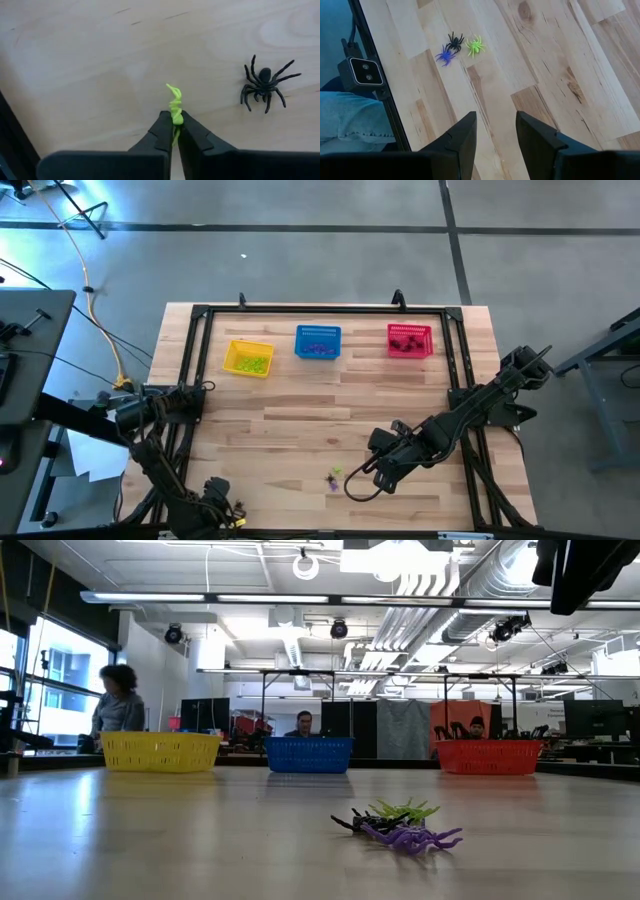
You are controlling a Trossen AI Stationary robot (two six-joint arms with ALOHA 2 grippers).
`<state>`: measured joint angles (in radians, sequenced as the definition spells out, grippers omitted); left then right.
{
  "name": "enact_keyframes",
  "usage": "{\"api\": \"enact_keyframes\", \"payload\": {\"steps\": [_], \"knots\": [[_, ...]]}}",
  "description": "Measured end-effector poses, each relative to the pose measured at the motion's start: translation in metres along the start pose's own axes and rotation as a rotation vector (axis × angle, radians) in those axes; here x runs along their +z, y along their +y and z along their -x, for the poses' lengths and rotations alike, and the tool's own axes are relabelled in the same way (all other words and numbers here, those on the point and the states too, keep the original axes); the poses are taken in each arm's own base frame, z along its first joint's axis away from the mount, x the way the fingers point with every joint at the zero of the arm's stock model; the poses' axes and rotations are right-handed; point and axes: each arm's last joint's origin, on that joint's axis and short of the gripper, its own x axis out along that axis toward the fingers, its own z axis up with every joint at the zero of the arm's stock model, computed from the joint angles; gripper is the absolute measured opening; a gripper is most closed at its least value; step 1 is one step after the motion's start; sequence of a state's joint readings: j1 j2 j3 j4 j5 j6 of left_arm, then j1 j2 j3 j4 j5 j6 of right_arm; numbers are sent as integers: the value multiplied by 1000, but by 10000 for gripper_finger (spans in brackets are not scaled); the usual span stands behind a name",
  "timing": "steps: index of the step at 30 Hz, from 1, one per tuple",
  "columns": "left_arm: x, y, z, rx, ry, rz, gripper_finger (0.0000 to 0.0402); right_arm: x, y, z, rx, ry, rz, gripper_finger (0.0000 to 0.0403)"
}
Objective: Sort Halloween decoration
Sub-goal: Put the green spider toy into the yellow bin
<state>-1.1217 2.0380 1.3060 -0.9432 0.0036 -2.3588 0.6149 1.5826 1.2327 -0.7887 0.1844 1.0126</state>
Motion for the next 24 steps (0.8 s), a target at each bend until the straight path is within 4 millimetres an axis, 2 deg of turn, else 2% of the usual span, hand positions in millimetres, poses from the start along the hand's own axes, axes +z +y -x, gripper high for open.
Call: {"api": "enact_keyframes", "payload": {"steps": [6, 11, 18, 21, 24], "knots": [[1, -4, 3, -4, -11, -3, 3, 0, 0, 0, 0, 0, 0, 133], [-3, -11, 19, -22, -57, -12, 1, 0, 0, 0, 0, 0, 0, 133], [4, -16, 75, 24, -178, -38, 0, 0, 0, 0, 0, 0, 0, 133], [14, -18, 101, 49, -243, -51, 0, 0, 0, 0, 0, 0, 0, 133], [25, -25, 115, 14, -241, -94, 0, 0, 0, 0, 1, 0, 0, 133]]}}
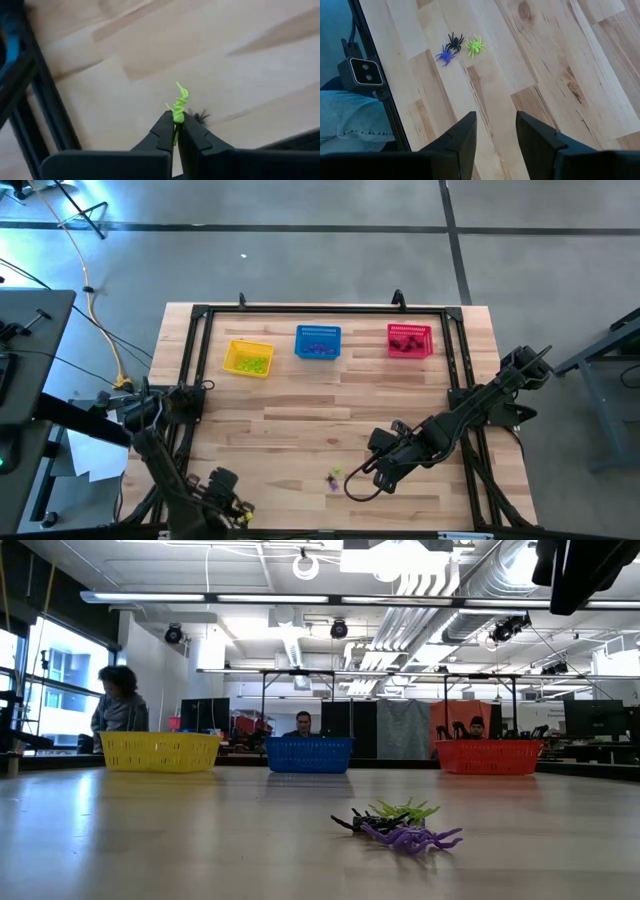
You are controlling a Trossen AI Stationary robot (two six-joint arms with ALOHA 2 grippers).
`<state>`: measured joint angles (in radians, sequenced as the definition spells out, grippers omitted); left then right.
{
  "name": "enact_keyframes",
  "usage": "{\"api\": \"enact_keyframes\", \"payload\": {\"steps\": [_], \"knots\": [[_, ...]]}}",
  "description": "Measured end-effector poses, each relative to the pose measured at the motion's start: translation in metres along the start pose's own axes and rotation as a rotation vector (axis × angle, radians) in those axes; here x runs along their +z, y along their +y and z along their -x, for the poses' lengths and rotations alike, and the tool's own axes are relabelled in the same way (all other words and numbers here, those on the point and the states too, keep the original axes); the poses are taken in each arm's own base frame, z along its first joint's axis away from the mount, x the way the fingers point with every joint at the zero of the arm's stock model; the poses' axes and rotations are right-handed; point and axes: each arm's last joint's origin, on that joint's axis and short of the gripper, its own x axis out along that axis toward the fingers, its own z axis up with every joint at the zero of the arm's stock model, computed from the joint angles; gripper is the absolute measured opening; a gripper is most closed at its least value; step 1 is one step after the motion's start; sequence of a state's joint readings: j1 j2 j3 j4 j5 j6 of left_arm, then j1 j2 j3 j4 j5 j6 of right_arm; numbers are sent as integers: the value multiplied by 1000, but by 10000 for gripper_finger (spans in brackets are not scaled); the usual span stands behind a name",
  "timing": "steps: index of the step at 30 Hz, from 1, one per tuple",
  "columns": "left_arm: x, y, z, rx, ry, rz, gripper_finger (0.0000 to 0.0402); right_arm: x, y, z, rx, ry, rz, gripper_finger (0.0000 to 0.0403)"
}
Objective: Sort Halloween decoration
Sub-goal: Put the green spider toy into the yellow bin
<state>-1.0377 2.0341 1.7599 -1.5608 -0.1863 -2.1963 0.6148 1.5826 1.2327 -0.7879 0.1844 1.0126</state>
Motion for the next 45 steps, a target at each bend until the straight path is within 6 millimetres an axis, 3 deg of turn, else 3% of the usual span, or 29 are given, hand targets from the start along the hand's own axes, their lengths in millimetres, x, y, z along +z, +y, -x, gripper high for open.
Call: {"api": "enact_keyframes", "payload": {"steps": [6, 15, 22, 28, 37, 45], "knots": [[36, -9, 0, 9, 16, -134, 3, 0, 1, 0, 7, -4, -1, 133], [131, 0, -32, 125, -66, -235, 10, 0, 1, 0, 6, -4, -1, 133], [209, 39, -61, 254, -92, -292, 10, 0, 1, 0, 6, -4, -1, 133], [260, 79, -86, 300, -99, -338, 9, 0, 1, 0, 9, -6, -2, 133], [312, 128, -127, 254, -59, -344, 9, 1, 1, 0, 11, -8, -12, 133], [343, 150, -150, 177, -26, -329, 9, 7, -5, -1, -20, -35, -130, 133]]}}
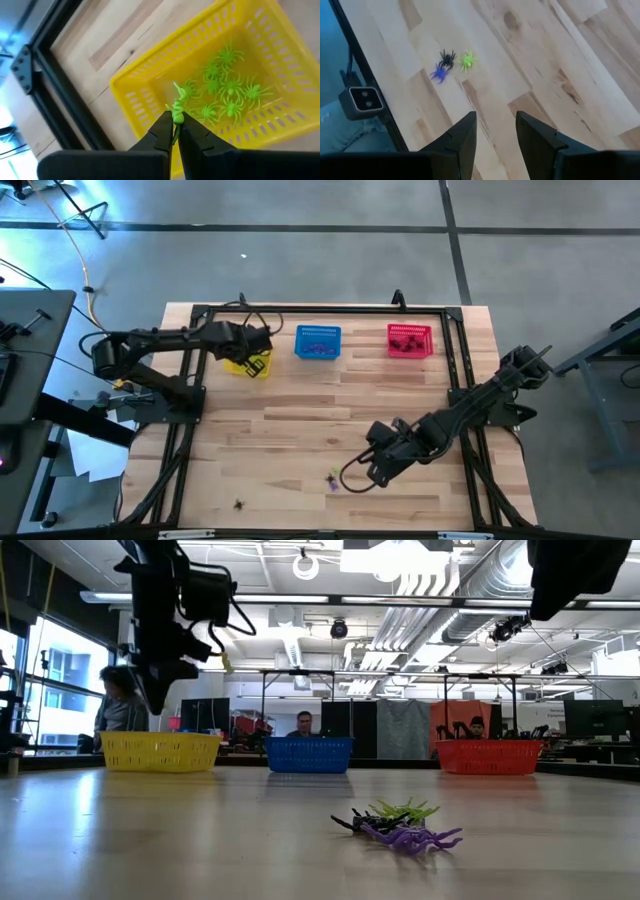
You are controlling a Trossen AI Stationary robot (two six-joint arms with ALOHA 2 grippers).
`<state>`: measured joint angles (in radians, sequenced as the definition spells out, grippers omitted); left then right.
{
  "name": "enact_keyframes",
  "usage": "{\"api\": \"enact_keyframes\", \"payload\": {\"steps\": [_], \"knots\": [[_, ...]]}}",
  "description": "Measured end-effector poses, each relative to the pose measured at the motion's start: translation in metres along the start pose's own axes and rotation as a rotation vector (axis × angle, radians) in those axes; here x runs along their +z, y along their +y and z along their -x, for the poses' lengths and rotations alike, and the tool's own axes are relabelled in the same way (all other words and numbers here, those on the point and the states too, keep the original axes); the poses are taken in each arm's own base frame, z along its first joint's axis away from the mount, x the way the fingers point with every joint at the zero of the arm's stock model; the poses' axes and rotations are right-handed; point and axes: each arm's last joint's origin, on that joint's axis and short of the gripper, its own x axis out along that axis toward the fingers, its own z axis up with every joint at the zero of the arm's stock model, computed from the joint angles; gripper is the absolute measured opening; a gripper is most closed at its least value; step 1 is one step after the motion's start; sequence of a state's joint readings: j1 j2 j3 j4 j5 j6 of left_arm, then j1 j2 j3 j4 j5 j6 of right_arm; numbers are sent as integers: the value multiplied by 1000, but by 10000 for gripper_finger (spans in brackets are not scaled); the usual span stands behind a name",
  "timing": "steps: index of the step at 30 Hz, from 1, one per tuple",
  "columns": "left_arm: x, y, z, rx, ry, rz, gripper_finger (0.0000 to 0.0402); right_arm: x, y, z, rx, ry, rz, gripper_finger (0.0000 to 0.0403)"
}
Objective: Sort Halloween decoration
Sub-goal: Put the green spider toy into the yellow bin, then put the black spider toy into the red bin
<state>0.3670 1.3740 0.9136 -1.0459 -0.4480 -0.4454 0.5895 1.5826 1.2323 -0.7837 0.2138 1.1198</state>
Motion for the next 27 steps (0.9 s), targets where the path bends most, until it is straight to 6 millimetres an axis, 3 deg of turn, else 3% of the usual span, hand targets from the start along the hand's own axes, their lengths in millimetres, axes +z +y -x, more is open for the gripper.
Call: {"api": "enact_keyframes", "payload": {"steps": [8, 20, 27], "knots": [[6, 4, -4, -49, 1, -23, 18, 2, -1, -1, -6, 3, -3, 133], [8, 0, -6, -82, 2, -12, 131, -2, -6, 0, -42, 55, 10, 133], [7, -4, -5, -153, 21, 14, 144, -2, -6, 0, -39, 66, 140, 133]]}}
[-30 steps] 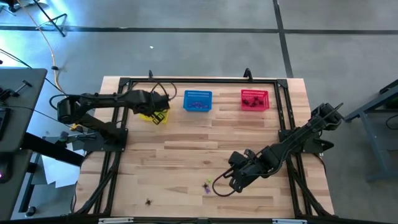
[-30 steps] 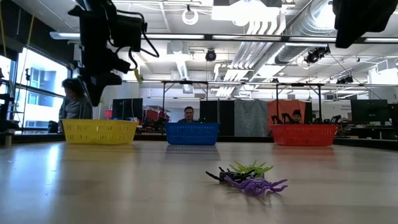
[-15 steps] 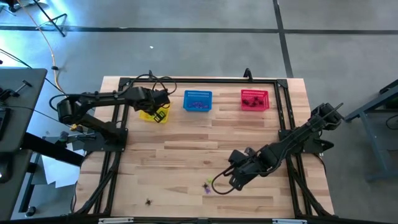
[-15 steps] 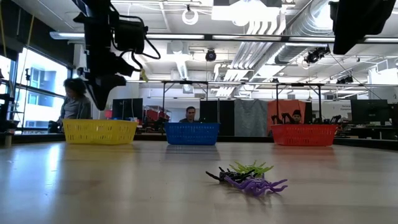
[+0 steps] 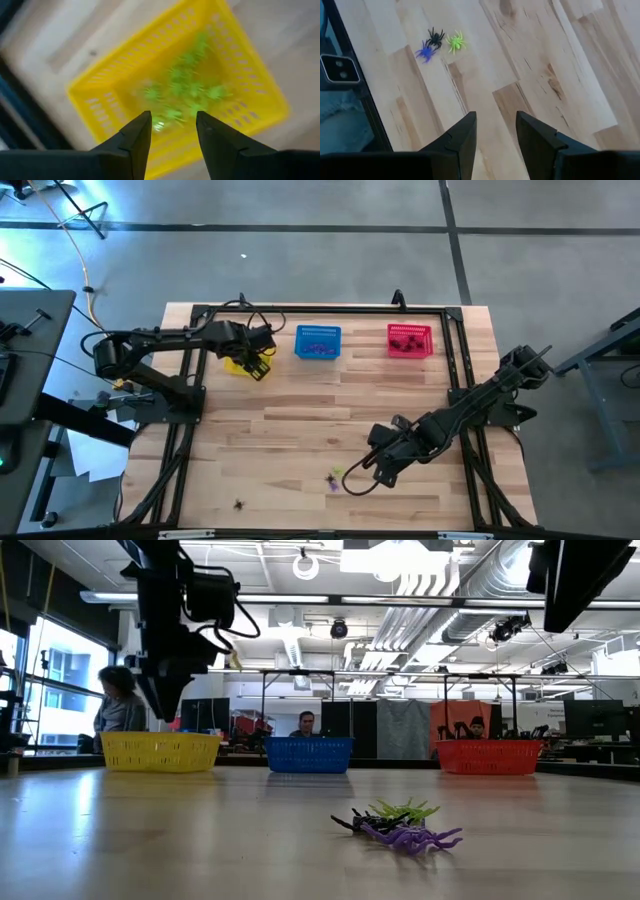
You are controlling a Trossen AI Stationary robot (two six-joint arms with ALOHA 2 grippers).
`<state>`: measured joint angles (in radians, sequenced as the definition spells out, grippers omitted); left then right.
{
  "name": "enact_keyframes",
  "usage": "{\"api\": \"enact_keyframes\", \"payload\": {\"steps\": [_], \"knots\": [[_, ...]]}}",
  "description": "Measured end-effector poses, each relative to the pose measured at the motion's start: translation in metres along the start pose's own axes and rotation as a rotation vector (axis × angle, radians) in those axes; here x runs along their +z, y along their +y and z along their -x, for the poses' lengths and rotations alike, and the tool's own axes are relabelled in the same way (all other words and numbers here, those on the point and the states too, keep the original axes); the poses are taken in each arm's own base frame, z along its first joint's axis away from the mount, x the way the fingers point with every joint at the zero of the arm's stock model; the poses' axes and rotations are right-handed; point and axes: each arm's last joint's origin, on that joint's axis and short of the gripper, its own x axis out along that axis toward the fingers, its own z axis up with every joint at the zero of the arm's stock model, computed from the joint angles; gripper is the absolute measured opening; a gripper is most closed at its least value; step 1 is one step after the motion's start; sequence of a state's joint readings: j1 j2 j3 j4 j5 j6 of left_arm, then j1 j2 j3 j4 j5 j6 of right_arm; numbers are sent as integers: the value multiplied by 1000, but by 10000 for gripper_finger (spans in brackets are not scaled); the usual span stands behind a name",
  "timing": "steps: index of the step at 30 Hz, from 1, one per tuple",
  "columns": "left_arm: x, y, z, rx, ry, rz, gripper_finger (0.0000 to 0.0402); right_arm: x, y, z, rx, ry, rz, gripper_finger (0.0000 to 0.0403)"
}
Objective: Sort Halloween decoration
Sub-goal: Put the black spider toy into the red bin
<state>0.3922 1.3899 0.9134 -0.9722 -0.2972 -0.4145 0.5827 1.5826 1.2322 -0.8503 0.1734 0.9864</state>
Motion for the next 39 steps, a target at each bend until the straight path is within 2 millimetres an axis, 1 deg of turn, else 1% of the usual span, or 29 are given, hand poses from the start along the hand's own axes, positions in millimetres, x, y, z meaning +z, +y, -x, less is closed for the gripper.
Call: {"api": "enact_keyframes", "payload": {"steps": [3, 6, 8, 10, 13, 15, 17, 20, 24, 26, 29, 33, 36, 39], "knots": [[-3, -7, 2, -80, 29, 8, 139, 0, 0, 0, 1, 0, 44, 133], [-10, -16, 14, -158, 41, 8, 137, 0, 0, 0, 1, 0, 52, 133], [-15, -23, 30, -183, 33, 9, 136, 0, 0, 0, 1, 0, 45, 133], [-21, -28, 51, -200, 21, 18, 136, 0, 0, 0, 1, 0, 48, 133], [-35, -42, 81, -239, 15, 39, 136, 0, 0, 0, 1, 0, 46, 133], [-49, -56, 97, -293, 24, 65, 136, 0, 0, 0, 2, 0, 45, 133], [-68, -71, 108, -347, 68, 87, 136, 0, 0, 0, 2, -1, 45, 133], [-99, -95, 120, -426, 133, 111, 136, 0, 0, 0, 2, 0, 45, 133], [-140, -124, 133, -523, 160, 155, 136, 0, 0, 0, 2, -1, 45, 133], [-160, -138, 137, -566, 153, 171, 136, 0, 0, 0, 2, 0, 45, 133], [-186, -159, 137, -612, 134, 212, 136, 0, 0, 0, 2, 0, 45, 133], [-217, -187, 128, -639, 137, 250, 136, 0, 0, 0, 2, 0, 45, 133], [-239, -207, 117, -657, 167, 267, 136, 0, 0, 0, 2, 0, 45, 133], [-259, -221, 107, -659, 213, 280, 136, 0, 0, 0, 2, 0, 45, 133]]}}
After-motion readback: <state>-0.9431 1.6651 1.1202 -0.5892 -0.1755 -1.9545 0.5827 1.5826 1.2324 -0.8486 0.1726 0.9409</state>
